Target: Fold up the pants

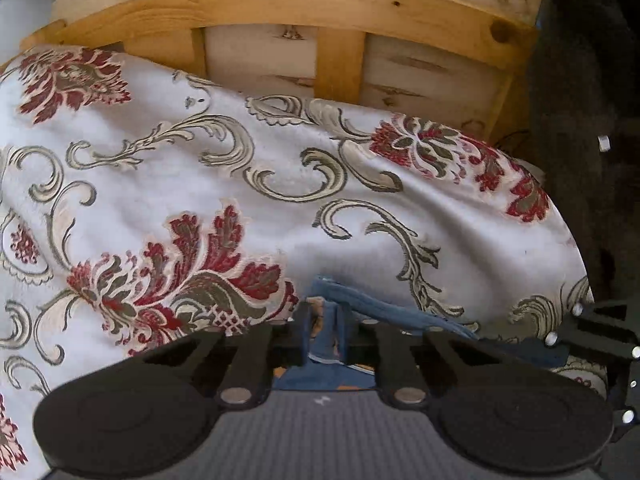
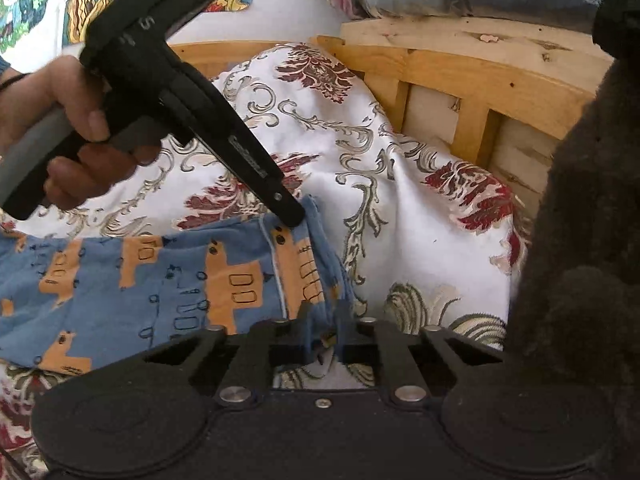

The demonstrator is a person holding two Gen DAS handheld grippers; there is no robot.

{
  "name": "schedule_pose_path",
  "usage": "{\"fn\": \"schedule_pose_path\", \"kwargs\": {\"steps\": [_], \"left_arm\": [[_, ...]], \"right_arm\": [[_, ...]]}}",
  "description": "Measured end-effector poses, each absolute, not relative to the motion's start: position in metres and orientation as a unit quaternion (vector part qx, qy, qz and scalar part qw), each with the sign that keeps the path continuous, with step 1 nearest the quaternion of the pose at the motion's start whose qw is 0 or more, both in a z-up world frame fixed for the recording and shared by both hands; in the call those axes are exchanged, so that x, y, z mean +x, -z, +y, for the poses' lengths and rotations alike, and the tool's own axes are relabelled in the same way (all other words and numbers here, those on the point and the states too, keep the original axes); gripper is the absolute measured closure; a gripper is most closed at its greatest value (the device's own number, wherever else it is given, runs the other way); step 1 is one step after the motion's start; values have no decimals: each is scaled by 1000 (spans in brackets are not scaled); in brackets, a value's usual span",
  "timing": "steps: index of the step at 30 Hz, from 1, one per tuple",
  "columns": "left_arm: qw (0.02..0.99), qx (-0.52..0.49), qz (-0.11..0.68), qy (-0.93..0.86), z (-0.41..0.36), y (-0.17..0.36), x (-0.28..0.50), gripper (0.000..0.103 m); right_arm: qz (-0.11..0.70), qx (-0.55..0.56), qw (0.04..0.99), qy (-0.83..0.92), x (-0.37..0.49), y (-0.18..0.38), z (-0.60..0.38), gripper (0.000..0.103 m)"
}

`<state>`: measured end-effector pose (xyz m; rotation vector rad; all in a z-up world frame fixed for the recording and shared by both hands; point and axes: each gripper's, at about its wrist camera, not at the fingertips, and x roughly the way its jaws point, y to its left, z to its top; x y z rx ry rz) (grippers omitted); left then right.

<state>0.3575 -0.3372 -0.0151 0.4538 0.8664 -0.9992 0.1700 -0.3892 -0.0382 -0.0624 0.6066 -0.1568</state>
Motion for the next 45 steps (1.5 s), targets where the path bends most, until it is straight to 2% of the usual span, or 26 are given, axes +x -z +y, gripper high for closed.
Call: {"fn": "schedule_pose_path", "kwargs": {"steps": [5, 9, 10, 12, 13, 14, 16, 21, 26, 30, 31, 38, 41, 45], "left_arm": [[778, 189, 386, 459, -331, 4, 355, 94], [776, 197, 386, 459, -335, 8, 355, 94], [774, 204, 387, 457, -337, 11, 354, 91], [777, 207, 385, 454, -337, 10, 353, 81], [775, 204, 384, 458, -336, 8, 354, 69], [773, 199, 381, 466, -333, 5, 354, 48], [773, 198, 366, 479, -328, 0, 354, 37], [739, 204, 386, 513, -328, 3, 369, 37], [707, 214, 408, 537, -333, 22, 380, 47], [700, 188, 417, 549, -332, 25, 391, 52], [698, 183, 419, 550, -332, 26, 394, 56], [712, 169, 405, 548, -322, 26, 390, 82], [713, 164, 398, 554, -314, 19, 385, 87], [721, 157, 381, 557, -306, 5, 377, 87]], "right_arm": [[264, -37, 958, 103, 162, 29, -391, 98], [300, -34, 949, 91, 167, 40, -391, 83], [299, -24, 950, 85, 164, 37, -392, 76], [287, 3, 955, 73, 156, 32, -396, 64], [288, 2, 955, 71, 155, 32, -396, 61], [295, -1, 953, 72, 158, 34, -396, 61], [300, 5, 951, 76, 162, 37, -399, 62], [298, 27, 951, 76, 172, 40, -407, 68], [294, 29, 953, 71, 170, 43, -407, 73], [291, 37, 953, 73, 171, 45, -409, 88], [291, 39, 953, 72, 171, 45, -409, 89], [265, 60, 960, 61, 159, 33, -408, 92], [250, 57, 965, 53, 151, 23, -400, 92], [228, 32, 972, 44, 140, 7, -384, 92]]}}
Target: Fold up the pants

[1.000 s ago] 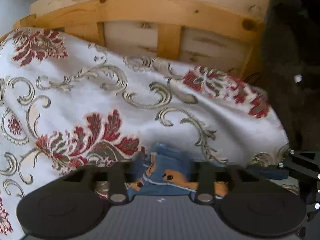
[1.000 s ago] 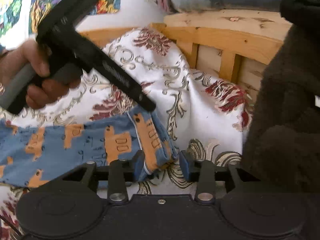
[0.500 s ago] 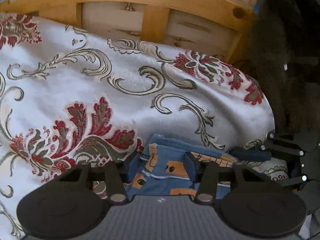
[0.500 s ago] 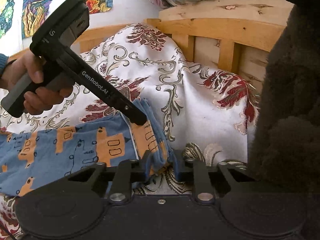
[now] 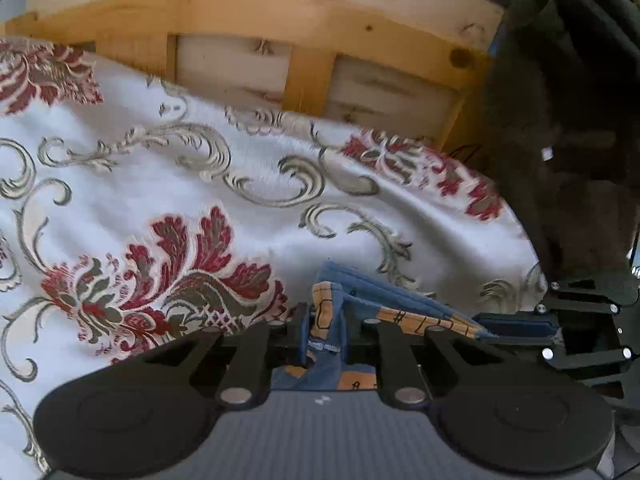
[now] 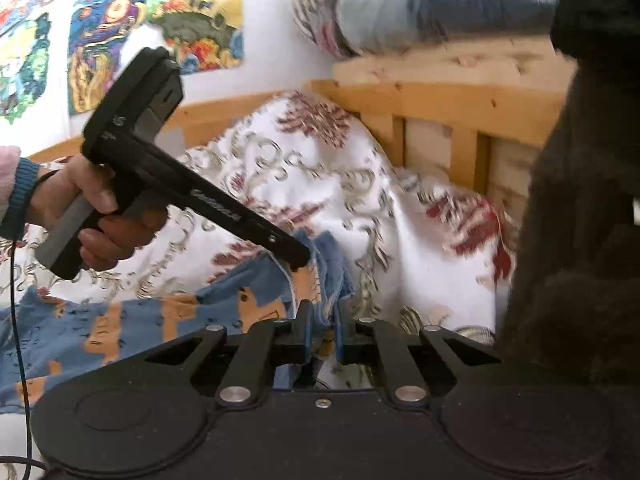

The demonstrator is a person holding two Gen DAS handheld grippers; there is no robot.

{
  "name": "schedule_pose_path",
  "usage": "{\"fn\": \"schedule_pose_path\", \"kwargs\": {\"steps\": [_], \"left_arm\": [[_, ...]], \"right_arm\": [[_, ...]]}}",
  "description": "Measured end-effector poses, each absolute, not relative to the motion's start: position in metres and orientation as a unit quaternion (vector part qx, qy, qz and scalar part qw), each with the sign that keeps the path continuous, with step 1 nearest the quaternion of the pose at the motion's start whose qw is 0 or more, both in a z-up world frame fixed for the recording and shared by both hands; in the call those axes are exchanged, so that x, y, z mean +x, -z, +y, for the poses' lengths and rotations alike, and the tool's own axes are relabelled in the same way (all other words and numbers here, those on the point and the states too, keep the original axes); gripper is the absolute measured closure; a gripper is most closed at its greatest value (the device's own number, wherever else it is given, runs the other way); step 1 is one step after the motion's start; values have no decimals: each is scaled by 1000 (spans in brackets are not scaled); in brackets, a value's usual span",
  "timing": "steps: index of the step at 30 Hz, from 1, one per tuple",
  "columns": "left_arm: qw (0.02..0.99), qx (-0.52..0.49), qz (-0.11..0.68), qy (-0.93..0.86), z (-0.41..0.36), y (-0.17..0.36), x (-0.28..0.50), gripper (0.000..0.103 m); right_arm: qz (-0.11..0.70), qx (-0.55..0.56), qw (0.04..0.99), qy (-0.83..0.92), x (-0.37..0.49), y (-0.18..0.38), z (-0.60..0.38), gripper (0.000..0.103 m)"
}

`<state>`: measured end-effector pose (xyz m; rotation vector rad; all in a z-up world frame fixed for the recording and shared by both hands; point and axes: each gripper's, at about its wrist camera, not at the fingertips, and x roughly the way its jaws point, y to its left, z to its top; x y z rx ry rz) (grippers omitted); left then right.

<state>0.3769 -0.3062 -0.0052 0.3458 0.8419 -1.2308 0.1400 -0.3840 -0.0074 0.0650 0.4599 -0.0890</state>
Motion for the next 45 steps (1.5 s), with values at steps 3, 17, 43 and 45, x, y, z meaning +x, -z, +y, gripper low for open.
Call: {"fn": "schedule_pose_path", "kwargs": {"steps": [3, 17, 43, 45], "left_arm": [[726, 150, 373, 559, -302, -2, 372, 87], [711, 209, 381, 553, -334, 24, 378, 58], [753, 118, 335, 554, -184, -67, 345, 89], [758, 106, 337, 548, -157, -69, 341, 89]], "right_arm": [[217, 7, 975, 45, 137, 3, -375, 92], [293, 38, 953, 59, 155, 40, -404, 80], [206, -45, 973, -95, 123, -52, -258, 92], [214, -50, 968, -120, 122, -52, -240, 92]]}}
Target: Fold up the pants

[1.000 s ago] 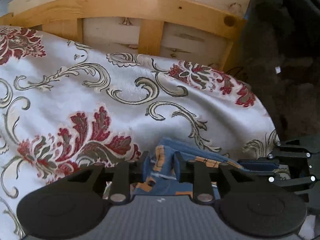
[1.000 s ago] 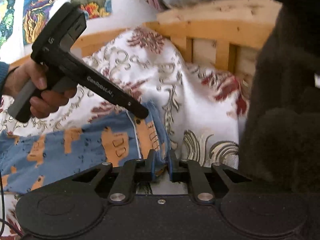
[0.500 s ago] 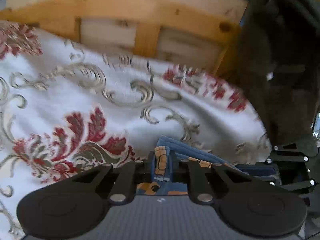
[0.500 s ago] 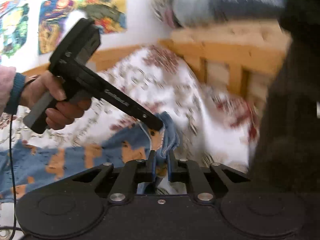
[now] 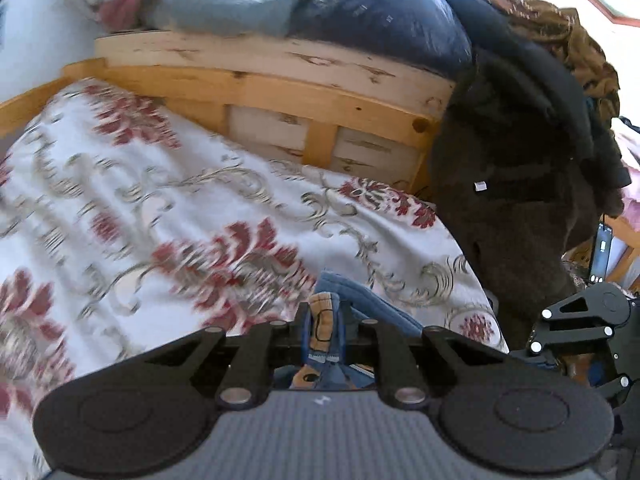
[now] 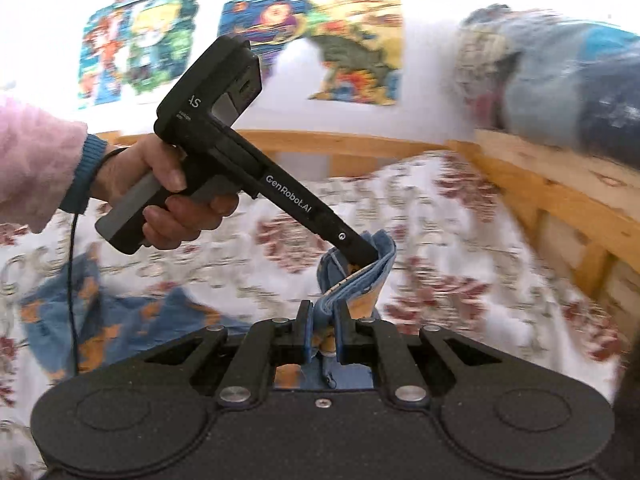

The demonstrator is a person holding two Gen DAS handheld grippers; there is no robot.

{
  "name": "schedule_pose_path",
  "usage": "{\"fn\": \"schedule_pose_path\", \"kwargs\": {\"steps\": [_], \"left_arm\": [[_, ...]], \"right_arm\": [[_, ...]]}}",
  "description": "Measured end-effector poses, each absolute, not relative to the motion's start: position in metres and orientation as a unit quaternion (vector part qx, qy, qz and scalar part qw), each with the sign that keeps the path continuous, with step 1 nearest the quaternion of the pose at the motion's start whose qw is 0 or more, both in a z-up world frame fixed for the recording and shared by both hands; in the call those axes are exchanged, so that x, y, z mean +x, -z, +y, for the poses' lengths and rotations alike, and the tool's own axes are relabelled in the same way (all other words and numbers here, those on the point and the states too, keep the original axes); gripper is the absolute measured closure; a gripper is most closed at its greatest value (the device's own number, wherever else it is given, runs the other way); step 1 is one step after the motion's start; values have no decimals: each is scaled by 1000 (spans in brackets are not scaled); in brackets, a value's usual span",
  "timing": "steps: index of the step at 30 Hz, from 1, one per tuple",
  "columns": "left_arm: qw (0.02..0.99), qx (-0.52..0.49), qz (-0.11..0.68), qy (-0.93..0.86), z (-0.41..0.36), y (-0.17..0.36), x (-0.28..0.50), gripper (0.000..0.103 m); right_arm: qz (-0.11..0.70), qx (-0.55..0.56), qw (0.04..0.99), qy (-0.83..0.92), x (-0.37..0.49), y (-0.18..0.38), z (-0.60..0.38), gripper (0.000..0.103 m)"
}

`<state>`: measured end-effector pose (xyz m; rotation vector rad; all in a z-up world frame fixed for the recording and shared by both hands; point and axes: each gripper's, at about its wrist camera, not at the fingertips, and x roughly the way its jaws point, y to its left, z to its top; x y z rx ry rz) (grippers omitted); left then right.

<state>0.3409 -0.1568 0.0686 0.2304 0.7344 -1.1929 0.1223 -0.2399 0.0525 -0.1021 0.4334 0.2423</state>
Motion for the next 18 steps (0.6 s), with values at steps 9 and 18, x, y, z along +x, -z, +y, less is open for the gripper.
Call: {"fn": "schedule_pose_path", "kwargs": {"steps": [9, 18], "left_arm": [[779, 39, 354, 516, -40, -34, 313, 89], [794, -5, 391, 465, 47, 18, 294, 89]], "right_arm": [[276, -80, 930, -231, 125, -31, -156, 92], [316, -108, 899, -283, 132, 1, -97, 92]]}}
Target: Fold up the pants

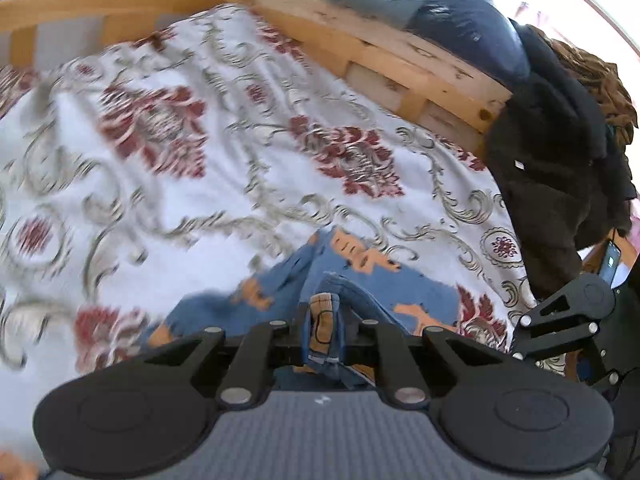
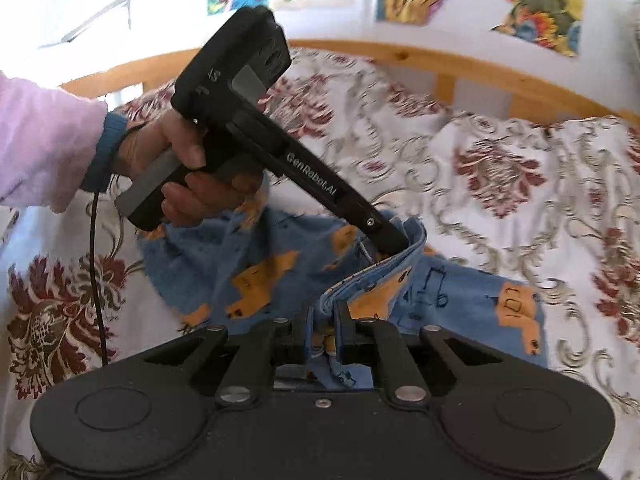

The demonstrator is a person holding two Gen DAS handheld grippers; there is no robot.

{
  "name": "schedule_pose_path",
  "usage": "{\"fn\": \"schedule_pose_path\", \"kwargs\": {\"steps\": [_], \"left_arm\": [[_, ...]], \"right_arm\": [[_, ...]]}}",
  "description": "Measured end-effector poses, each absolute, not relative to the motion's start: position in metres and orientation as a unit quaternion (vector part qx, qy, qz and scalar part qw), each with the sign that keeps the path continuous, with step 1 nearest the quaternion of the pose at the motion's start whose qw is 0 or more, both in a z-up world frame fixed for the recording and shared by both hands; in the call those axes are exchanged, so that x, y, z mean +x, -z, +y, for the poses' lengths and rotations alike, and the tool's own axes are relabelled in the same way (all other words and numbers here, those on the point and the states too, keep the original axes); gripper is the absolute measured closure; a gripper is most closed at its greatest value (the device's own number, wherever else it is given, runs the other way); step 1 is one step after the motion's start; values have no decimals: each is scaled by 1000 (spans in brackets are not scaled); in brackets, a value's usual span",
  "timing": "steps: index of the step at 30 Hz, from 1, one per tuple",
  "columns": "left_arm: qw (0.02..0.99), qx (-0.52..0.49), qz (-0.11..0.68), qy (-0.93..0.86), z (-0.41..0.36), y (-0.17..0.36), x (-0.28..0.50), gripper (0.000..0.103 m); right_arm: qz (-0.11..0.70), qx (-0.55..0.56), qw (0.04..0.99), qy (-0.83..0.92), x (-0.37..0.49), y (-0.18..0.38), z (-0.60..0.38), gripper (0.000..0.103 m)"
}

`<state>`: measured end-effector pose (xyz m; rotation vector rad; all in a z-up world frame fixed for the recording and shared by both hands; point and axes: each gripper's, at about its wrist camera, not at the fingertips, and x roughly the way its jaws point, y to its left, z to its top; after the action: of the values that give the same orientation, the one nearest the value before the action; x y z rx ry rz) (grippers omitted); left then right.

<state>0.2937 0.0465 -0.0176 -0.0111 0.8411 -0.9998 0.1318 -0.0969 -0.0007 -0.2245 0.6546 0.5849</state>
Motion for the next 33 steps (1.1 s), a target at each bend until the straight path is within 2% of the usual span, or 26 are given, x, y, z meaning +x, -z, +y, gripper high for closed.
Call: {"fn": "schedule_pose_path", "kwargs": {"steps": [12, 14, 18, 22, 26, 30, 33], "left_arm": [[804, -11, 420, 421, 76, 43, 289, 86], [808, -7, 426, 408, 81, 43, 288, 72], [813, 12, 429, 393, 91, 31, 282, 68], [829, -17, 414, 375, 107, 11, 275, 51], [835, -62, 402, 371, 109, -8, 266, 48], [815, -74, 468, 333, 89, -2, 275, 41], [787, -149, 503, 326, 95, 7, 286, 41]], "right_arm": [[350, -144, 875, -300, 137, 29, -74, 90], [356, -142, 872, -305, 137, 32, -73, 87], [365, -149, 858, -331, 127, 34, -67, 80], [359, -134, 859, -339, 115, 22, -74, 78], [336, -140, 886, -289, 117, 11, -89, 66], [343, -124, 891, -271, 132, 17, -95, 60], [342, -115, 894, -265, 136, 24, -87, 56]]}}
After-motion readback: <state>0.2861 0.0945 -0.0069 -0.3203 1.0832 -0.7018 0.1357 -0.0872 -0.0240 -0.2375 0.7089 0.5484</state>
